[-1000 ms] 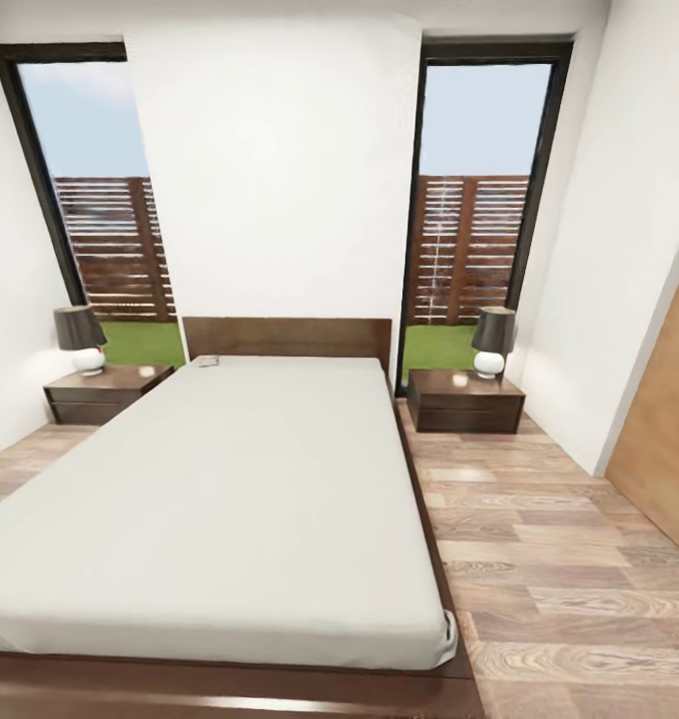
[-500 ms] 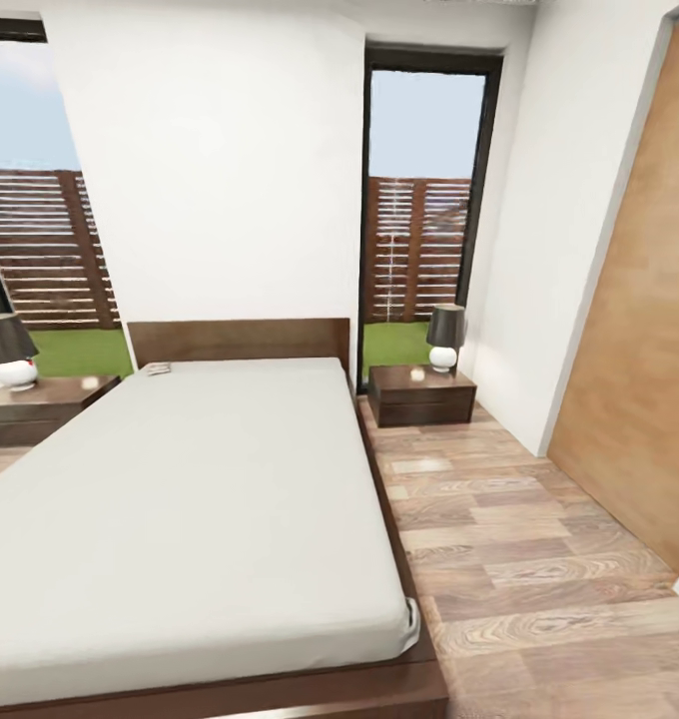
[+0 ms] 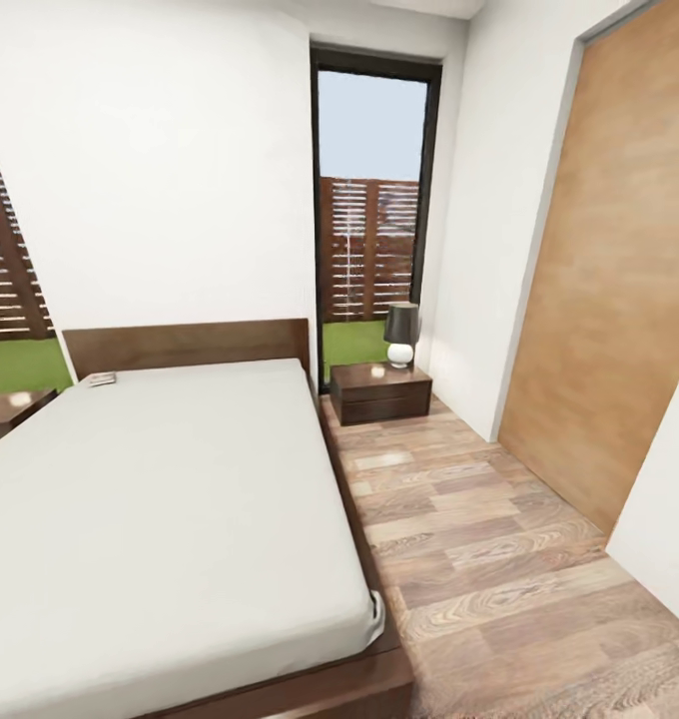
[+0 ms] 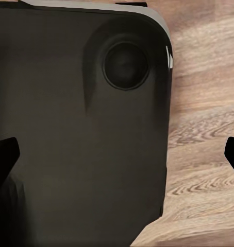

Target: In the bedroom, move the book from the bed onto either nightstand, and place the two sandals side by side next to the bed.

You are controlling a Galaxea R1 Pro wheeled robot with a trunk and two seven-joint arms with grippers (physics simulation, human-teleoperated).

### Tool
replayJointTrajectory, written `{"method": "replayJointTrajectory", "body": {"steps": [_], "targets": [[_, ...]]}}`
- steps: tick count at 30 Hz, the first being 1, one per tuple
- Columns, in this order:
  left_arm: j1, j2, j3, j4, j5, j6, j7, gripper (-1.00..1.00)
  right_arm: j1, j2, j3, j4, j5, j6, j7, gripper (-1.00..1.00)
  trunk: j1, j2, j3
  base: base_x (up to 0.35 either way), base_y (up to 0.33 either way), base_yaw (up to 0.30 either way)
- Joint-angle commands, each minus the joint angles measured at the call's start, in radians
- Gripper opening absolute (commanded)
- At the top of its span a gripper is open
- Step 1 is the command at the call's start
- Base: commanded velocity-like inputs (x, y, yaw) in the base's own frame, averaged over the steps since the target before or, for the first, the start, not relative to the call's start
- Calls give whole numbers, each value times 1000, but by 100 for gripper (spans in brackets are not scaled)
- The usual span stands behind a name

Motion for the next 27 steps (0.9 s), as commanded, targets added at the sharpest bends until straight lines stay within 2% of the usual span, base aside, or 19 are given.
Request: {"method": "replayJointTrajectory", "body": {"steps": [1, 27], "targets": [[0, 0, 3, 0, 7, -2, 0, 100, -1, 0, -1, 0, 0, -1, -1, 100, 0, -1, -1, 0, 0, -283], [0, -1, 3, 0, 9, -2, 0, 100, -1, 0, -3, 0, 0, 2, -2, 100, 0, -1, -1, 0, 0, -283]]}}
